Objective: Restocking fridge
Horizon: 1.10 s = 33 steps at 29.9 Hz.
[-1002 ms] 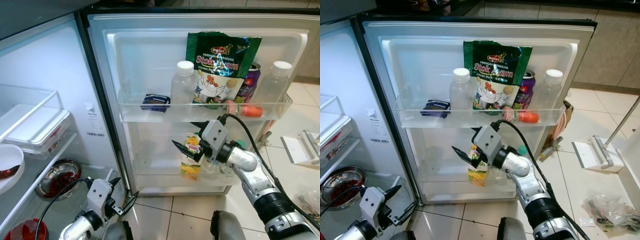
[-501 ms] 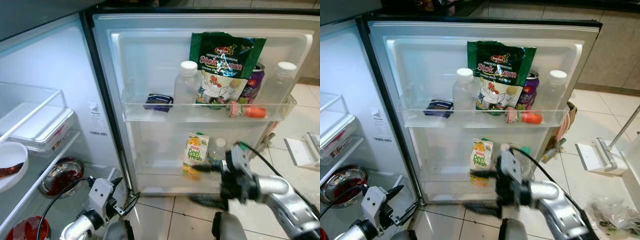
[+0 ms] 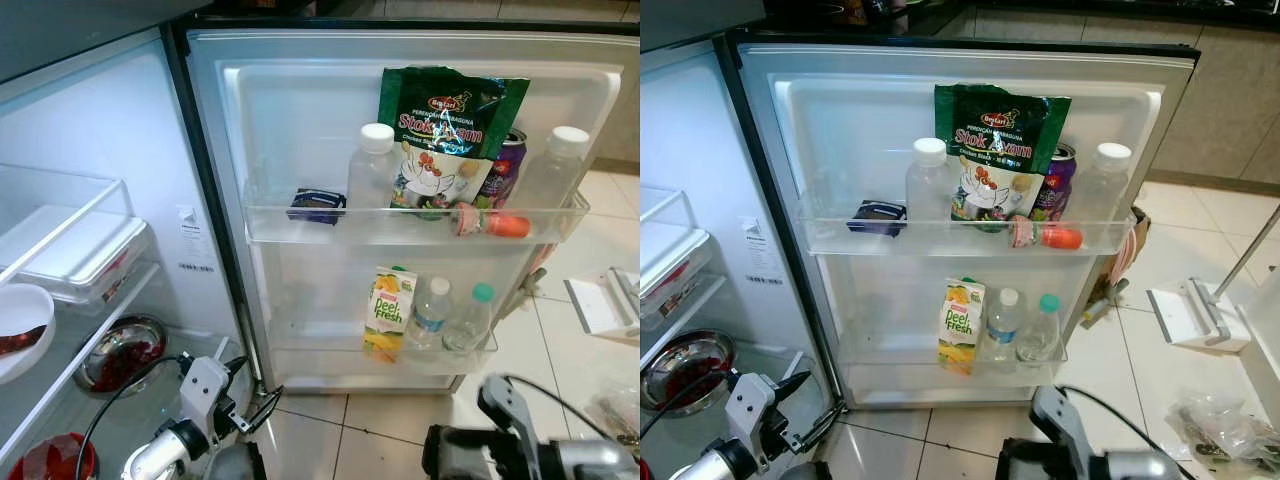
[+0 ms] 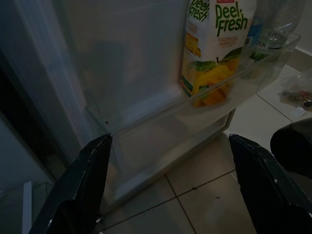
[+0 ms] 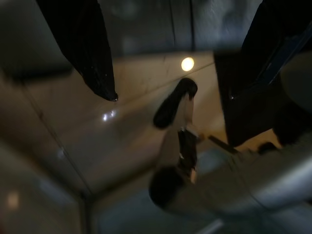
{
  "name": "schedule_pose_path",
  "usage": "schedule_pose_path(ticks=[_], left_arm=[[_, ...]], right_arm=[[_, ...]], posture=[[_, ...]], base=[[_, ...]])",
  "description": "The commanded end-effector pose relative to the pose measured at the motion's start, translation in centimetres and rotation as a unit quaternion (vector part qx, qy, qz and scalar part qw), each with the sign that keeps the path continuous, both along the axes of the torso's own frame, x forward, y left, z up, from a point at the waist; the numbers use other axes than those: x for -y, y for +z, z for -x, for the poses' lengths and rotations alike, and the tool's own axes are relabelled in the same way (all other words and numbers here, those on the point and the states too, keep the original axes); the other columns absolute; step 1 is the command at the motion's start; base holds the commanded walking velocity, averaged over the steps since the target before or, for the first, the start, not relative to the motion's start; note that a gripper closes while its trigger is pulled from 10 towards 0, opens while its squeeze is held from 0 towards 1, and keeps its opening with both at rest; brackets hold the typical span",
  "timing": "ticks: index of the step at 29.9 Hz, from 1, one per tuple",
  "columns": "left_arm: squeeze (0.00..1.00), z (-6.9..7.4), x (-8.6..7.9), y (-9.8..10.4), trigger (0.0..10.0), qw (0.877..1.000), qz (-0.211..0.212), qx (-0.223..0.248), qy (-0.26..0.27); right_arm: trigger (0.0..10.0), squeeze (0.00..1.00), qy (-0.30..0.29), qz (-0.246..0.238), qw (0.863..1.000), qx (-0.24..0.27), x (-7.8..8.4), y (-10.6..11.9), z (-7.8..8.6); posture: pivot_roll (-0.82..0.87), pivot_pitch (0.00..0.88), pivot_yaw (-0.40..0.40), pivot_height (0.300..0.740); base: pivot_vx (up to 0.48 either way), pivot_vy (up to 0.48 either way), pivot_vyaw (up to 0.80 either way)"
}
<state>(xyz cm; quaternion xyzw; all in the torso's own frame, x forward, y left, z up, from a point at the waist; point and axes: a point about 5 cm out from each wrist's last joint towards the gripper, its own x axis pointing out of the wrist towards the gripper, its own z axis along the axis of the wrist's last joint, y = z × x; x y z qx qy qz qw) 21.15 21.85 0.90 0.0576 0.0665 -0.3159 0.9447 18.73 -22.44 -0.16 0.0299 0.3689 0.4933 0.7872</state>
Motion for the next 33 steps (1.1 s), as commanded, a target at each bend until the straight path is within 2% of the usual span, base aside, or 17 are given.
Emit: schedule_pose_path(ticks=[1, 6, 8, 15, 17, 18, 19, 20, 22, 23, 24, 25, 26, 27, 31, 32, 33], left_arm=[[0.0, 0.0, 0.5, -0.2, 10.0, 1.0, 0.009, -0.006, -0.005], [0.0, 0.0, 0.6, -0.3, 10.0, 1.0, 0.01, -0.007, -0.006], [0.0, 0.1, 0.6, -0.3, 10.0, 1.0, 0.01, -0.008, -0.007], [0.0, 0.1, 0.7, -0.3, 10.0, 1.0, 0.01, -0.008, -0.008], [0.0, 0.1, 0.7, -0.3, 10.0, 1.0, 0.009, -0.008, -0.009], [0.0, 0.1, 0.7, -0.3, 10.0, 1.0, 0.009, -0.008, -0.009], [0.0, 0.1, 0.7, -0.3, 10.0, 1.0, 0.008, -0.008, -0.01], [0.0, 0.1, 0.7, -0.3, 10.0, 1.0, 0.008, -0.008, -0.01], [0.0, 0.1, 0.7, -0.3, 10.0, 1.0, 0.008, -0.008, -0.01], [0.0, 0.1, 0.7, -0.3, 10.0, 1.0, 0.008, -0.008, -0.01], [0.0, 0.0, 0.7, -0.3, 10.0, 1.0, 0.008, -0.008, -0.011], [0.0, 0.0, 0.7, -0.3, 10.0, 1.0, 0.009, -0.008, -0.011], [0.0, 0.0, 0.8, -0.3, 10.0, 1.0, 0.009, -0.008, -0.011], [0.0, 0.0, 0.8, -0.3, 10.0, 1.0, 0.009, -0.008, -0.011], [0.0, 0.0, 0.8, -0.3, 10.0, 1.0, 0.01, -0.008, -0.011], [0.0, 0.0, 0.9, -0.4, 10.0, 1.0, 0.011, -0.009, -0.011], [0.0, 0.0, 0.9, -0.4, 10.0, 1.0, 0.011, -0.009, -0.011]], right_arm=[[10.0, 0.0, -0.043, 0.037, 0.998, -0.03, 1.6, -1.6, 1.5], [10.0, 0.0, -0.121, 0.069, 0.988, -0.065, 3.3, -3.5, 3.4], [10.0, 0.0, -0.193, 0.086, 0.975, -0.066, 4.3, -4.4, 4.2], [10.0, 0.0, -0.312, 0.085, 0.944, -0.07, 5.5, -5.2, 5.0], [10.0, 0.0, -0.364, 0.092, 0.923, -0.079, 6.1, -5.7, 5.9], [10.0, 0.0, -0.364, 0.092, 0.923, -0.079, 6.1, -5.7, 5.9], [10.0, 0.0, -0.408, 0.106, 0.903, -0.082, 6.7, -6.1, 6.6], [10.0, 0.0, -0.408, 0.106, 0.903, -0.082, 6.7, -6.1, 6.6], [10.0, 0.0, -0.471, 0.13, 0.869, -0.079, 7.8, -6.2, 7.2], [10.0, 0.0, -0.471, 0.13, 0.869, -0.079, 7.8, -6.2, 7.2], [9.1, 0.0, -0.503, 0.149, 0.848, -0.079, 8.4, -6.3, 7.6], [6.3, 0.0, -0.527, 0.167, 0.829, -0.079, 9.0, -6.3, 8.1], [1.1, 0.0, -0.548, 0.192, 0.81, -0.081, 9.6, -6.4, 8.7], [0.0, 0.0, -0.566, 0.211, 0.793, -0.082, 10.1, -6.4, 9.4], [0.0, 0.0, -0.589, 0.237, 0.768, -0.084, 10.8, -6.5, 10.3], [0.0, 0.0, -0.616, 0.257, 0.74, -0.082, 11.6, -6.3, 11.0], [0.0, 0.0, -0.616, 0.257, 0.74, -0.082, 11.6, -6.3, 11.0]], posture=[[0.01, 0.0, -0.045, 0.3], [0.01, 0.0, -0.048, 0.3], [0.01, 0.0, -0.05, 0.3], [0.01, 0.0, -0.05, 0.3], [0.01, 0.0, -0.049, 0.3], [0.01, 0.0, -0.049, 0.3], [0.01, 0.0, -0.046, 0.3], [0.01, 0.0, -0.046, 0.3], [0.01, 0.0, -0.043, 0.3], [0.01, 0.0, -0.043, 0.3], [0.01, 0.0, -0.042, 0.3], [0.01, 0.0, -0.042, 0.3], [0.01, 0.0, -0.042, 0.3], [0.01, 0.0, -0.042, 0.3], [0.01, 0.0, -0.043, 0.3], [0.01, 0.0, -0.041, 0.3], [0.01, 0.0, -0.041, 0.3]], base=[[0.0, 0.0, 0.0], [0.0, 0.0, 0.0], [0.0, 0.0, 0.0], [0.0, 0.0, 0.0], [0.0, 0.0, 0.0], [0.0, 0.0, 0.0], [0.0, 0.0, 0.0], [0.0, 0.0, 0.0], [0.0, 0.0, 0.0], [0.0, 0.0, 0.0], [0.0, 0.0, 0.0], [0.0, 0.0, 0.0], [0.0, 0.0, 0.0], [0.0, 0.0, 0.0], [0.0, 0.0, 0.0], [0.0, 0.0, 0.0], [0.0, 0.0, 0.0]])
